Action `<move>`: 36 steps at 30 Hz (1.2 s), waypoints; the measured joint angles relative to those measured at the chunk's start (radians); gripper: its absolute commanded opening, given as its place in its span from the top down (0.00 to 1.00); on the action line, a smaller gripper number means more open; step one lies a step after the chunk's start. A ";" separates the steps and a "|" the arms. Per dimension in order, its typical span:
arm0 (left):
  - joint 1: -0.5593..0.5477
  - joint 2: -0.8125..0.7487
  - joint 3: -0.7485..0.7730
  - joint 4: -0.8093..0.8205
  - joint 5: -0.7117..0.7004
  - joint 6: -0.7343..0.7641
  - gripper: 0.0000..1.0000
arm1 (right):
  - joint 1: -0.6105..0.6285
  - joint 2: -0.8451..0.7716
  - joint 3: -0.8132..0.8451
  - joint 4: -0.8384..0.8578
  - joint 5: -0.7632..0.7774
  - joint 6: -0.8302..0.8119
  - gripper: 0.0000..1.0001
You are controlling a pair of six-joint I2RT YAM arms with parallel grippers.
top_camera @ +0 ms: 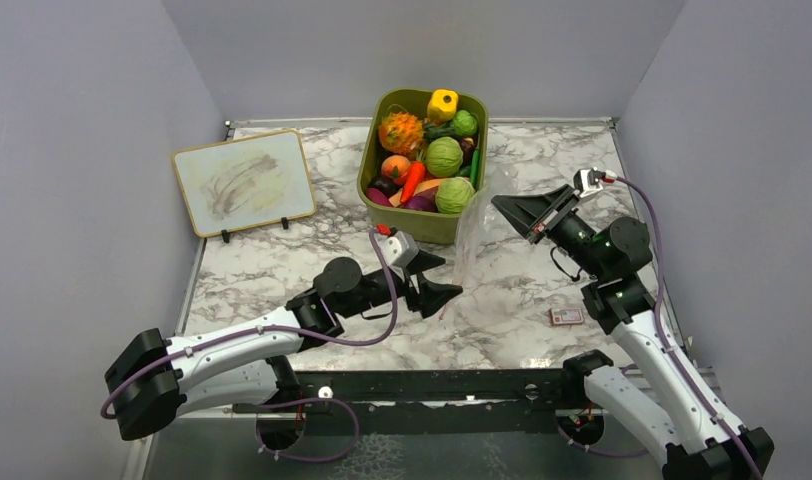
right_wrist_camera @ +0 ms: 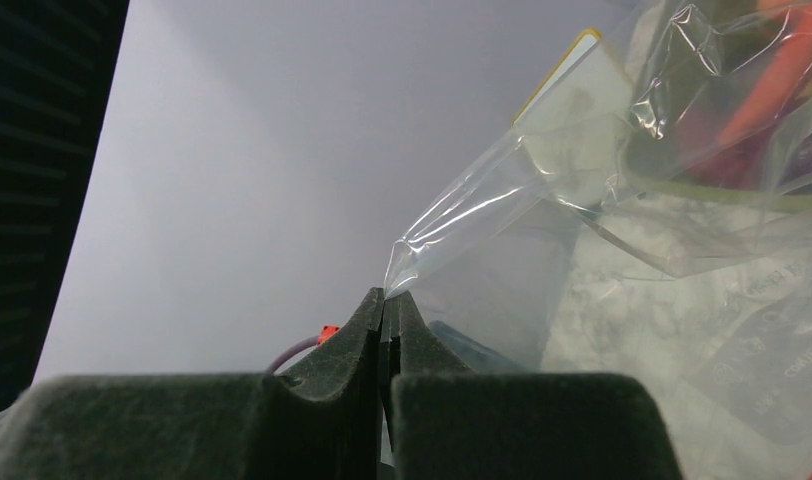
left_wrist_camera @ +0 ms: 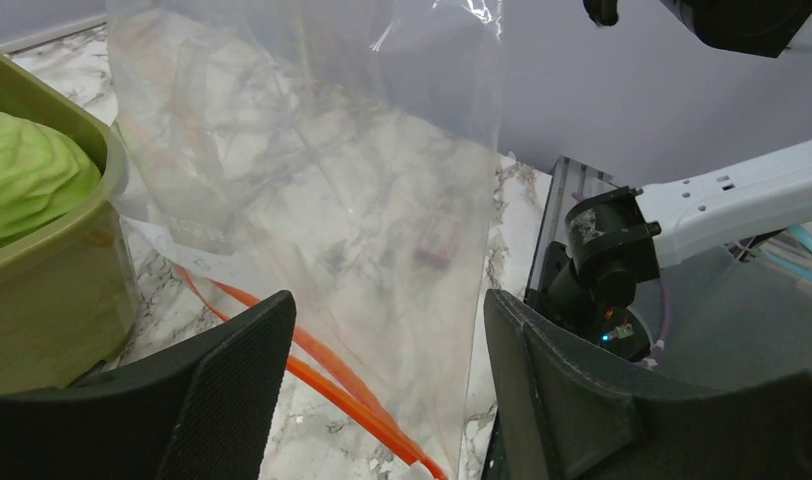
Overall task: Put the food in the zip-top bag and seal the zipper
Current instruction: Open the zipper of the food storage bag at the center of the board.
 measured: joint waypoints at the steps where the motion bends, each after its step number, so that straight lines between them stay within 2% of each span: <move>1: 0.000 0.000 0.000 0.002 -0.010 0.000 0.32 | 0.000 -0.006 -0.002 -0.002 0.000 0.000 0.99; 11: -0.023 0.048 0.000 0.013 -0.071 0.019 0.30 | 0.000 -0.055 -0.021 -0.026 0.015 0.000 0.99; 13: -0.030 0.070 0.000 0.011 -0.075 0.023 0.33 | 0.000 -0.055 -0.021 -0.033 0.016 0.000 0.99; 16: -0.042 0.086 0.000 0.008 -0.085 0.034 0.50 | 0.000 -0.055 -0.021 -0.043 0.019 -0.001 0.99; 19: -0.048 0.082 0.000 0.009 -0.101 0.043 0.72 | 0.000 -0.055 -0.021 -0.060 0.023 -0.005 0.99; 22: -0.050 0.068 0.000 0.008 -0.121 0.055 1.00 | 0.000 -0.057 -0.023 -0.077 0.023 -0.015 0.99; 25: -0.050 0.038 -0.003 0.009 -0.131 0.068 1.00 | 0.000 -0.068 -0.040 -0.093 0.023 -0.025 0.99; 27: -0.050 0.009 -0.014 0.009 -0.132 0.069 1.00 | 0.000 -0.084 -0.061 -0.109 0.022 -0.036 0.92; 30: -0.052 -0.038 -0.037 -0.004 -0.132 0.067 1.00 | 0.000 -0.106 -0.089 -0.149 0.021 -0.074 0.72; 33: -0.053 -0.079 -0.047 -0.037 -0.133 0.056 1.00 | 0.000 -0.122 -0.092 -0.204 0.021 -0.144 0.50; 35: -0.054 -0.110 -0.049 -0.077 -0.140 0.045 1.00 | 0.000 -0.134 -0.092 -0.237 0.016 -0.203 0.28; 36: -0.054 -0.124 -0.049 -0.098 -0.145 0.039 1.00 | 0.000 -0.138 -0.092 -0.253 0.011 -0.237 0.20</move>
